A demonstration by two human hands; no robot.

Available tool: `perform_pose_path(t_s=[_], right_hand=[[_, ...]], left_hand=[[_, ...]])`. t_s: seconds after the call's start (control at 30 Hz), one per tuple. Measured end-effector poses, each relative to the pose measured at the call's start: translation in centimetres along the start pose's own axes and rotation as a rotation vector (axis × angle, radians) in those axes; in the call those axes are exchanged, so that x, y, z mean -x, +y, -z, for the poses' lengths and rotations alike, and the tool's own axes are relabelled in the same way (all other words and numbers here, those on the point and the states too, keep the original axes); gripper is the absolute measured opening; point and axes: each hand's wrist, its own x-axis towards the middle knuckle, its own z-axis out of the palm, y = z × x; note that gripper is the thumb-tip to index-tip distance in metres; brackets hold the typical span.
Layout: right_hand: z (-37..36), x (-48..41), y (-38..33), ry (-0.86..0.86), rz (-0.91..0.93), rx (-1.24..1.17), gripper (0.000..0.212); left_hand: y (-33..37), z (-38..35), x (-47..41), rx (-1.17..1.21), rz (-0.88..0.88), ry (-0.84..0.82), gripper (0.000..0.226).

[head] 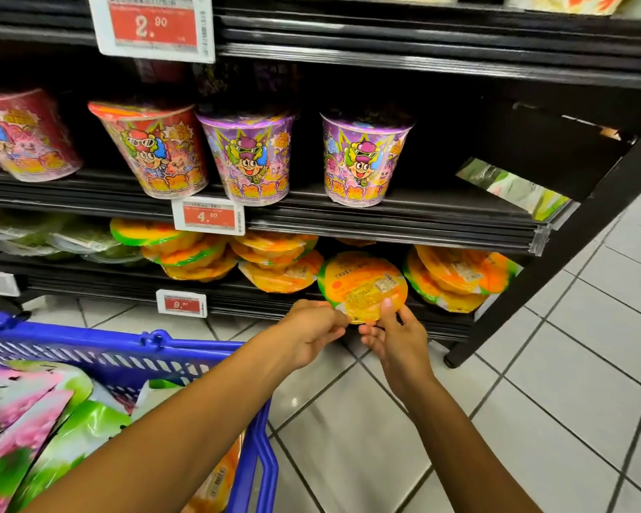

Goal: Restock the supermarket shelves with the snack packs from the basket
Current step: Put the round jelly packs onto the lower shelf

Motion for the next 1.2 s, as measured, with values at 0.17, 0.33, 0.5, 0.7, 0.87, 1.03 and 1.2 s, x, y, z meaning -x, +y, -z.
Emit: perform_pose_path(t_s=[0.17, 0.33, 0.5, 0.7, 0.87, 1.03, 1.2], right_hand=[[0.7, 1.1, 0.5, 0.109, 0.009, 0.147, 0.043], [-0.4, 6.4, 1.3, 0.070, 0.316, 0.382, 0.007], [-6.4, 12.0, -0.5, -0.425, 0.599, 0.492, 0.016], [-12.7, 13.6, -0.6, -0.937, 0.873, 1.637, 0.026], [-14.2, 13.4, 1.4, -0.870, 0.698, 2.192, 0.025], [-14.4, 13.9, 2.8, -0.845, 0.681, 2.187, 0.032], [-14.2, 13.9, 2.3, -0.703, 0.641, 1.904, 0.041]], left_hand=[[2.0, 1.7, 2.5, -0.211, -0.139, 0.032, 0.029], [3.0, 6.7, 8.1, -0.479, -0.596, 0.086, 0.022], [-1.5, 14.2, 13.1, -0.837, -0.614, 0.193, 0.028], [-8.4, 18.3, 11.7, -1.223, -0.339, 0.222, 0.026], [-9.4, 17.5, 10.3, -1.305, -0.211, 0.366, 0.052], [-8.8, 16.5, 9.6, -1.242, -0.031, 0.416, 0.066], [-8.5, 18.7, 9.7, -1.068, -0.025, 0.425, 0.071]])
